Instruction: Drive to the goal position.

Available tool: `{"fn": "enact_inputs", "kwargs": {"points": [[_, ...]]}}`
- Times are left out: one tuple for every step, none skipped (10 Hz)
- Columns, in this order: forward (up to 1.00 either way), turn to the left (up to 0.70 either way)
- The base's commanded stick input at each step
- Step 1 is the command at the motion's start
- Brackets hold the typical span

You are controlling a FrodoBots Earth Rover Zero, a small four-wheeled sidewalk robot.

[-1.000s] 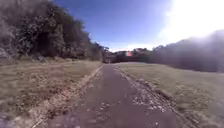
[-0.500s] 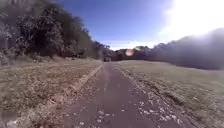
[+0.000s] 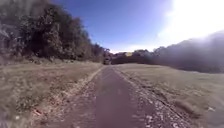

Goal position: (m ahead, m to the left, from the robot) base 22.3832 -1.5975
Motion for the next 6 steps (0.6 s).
{"fn": "enact_inputs", "kwargs": {"points": [[0.6,0.0],[0.6,0.0],[0.6,0.0],[0.6,0.0],[0.6,0.0],[0.6,0.0]]}}
